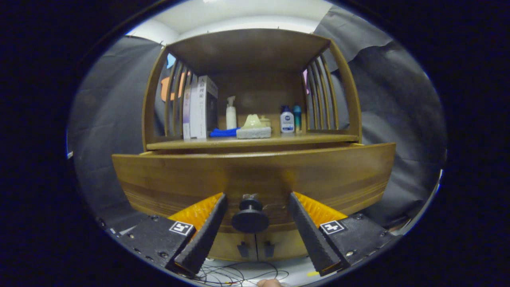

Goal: Pull open the drawer, take out the items inside it, and place them on the countertop above the cabinet.

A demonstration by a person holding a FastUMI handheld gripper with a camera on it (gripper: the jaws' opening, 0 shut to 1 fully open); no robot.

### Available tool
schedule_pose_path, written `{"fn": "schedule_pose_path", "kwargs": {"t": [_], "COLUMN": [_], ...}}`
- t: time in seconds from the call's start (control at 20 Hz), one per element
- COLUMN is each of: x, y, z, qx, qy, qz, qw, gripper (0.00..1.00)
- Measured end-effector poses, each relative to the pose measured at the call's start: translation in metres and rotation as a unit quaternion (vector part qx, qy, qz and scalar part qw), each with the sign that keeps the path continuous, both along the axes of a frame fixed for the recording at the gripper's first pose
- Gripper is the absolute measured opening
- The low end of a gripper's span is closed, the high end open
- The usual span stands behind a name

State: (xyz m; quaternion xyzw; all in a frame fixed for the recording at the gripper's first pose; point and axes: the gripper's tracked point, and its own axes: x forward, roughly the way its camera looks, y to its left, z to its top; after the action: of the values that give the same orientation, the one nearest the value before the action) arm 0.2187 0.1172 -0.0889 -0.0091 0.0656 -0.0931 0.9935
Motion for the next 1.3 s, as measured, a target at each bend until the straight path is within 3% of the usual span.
{"fn": "schedule_pose_path", "kwargs": {"t": [0.6,1.3], "x": [0.054,0.086], "y": [-0.011,-0.018], "z": [0.002,-0.008], "qx": [-0.003,0.017], "qy": [0.022,0.046], "qz": [0.003,-0.001], "qw": [1.000,0.999], "gripper": [1.00,1.00]}}
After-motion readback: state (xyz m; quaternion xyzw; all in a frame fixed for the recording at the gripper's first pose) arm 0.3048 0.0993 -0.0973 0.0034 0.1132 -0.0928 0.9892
